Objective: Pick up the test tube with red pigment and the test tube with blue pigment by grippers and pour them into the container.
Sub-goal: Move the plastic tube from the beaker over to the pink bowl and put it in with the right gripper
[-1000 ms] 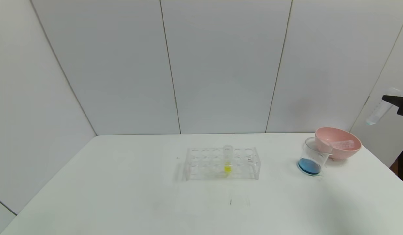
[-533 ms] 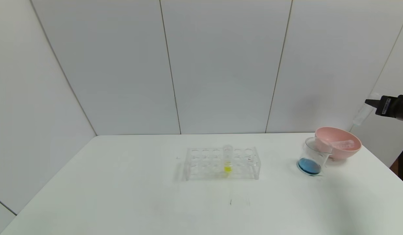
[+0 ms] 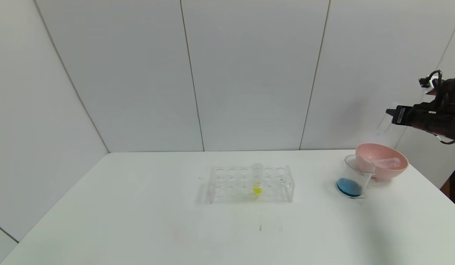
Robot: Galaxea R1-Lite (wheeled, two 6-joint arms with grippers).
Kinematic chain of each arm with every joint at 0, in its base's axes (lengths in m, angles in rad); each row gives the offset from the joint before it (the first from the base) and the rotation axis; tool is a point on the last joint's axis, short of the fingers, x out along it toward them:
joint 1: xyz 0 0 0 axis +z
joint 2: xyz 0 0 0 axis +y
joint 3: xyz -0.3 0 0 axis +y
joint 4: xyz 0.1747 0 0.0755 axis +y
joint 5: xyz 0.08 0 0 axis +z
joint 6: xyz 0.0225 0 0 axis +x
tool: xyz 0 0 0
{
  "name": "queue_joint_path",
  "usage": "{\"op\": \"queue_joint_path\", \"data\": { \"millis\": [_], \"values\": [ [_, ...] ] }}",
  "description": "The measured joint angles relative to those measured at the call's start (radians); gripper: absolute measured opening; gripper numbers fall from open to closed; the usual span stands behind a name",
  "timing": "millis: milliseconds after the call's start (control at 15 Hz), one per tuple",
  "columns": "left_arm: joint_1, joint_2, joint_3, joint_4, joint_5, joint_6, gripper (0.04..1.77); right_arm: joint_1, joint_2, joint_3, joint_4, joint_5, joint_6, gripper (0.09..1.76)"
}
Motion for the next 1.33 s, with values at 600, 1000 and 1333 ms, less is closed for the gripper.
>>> {"op": "queue_joint_path", "data": {
  "millis": [600, 1000, 1333],
  "values": [
    [0.0, 0.0, 0.0, 0.001, 0.0, 0.0, 1.76, -0.006, 0.059, -0.034, 0.004, 0.009, -0.025, 0.49],
    [0.0, 0.0, 0.0, 0.0, 0.0, 0.0, 1.76, -0.015, -0.013, 0.125, -0.03, 0.043, -0.075, 0.49],
    [0.0, 0.0, 0.0, 0.0, 0.0, 0.0, 1.76, -0.022, -0.016, 0.146, -0.044, 0.061, -0.078, 0.8]
  ]
}}
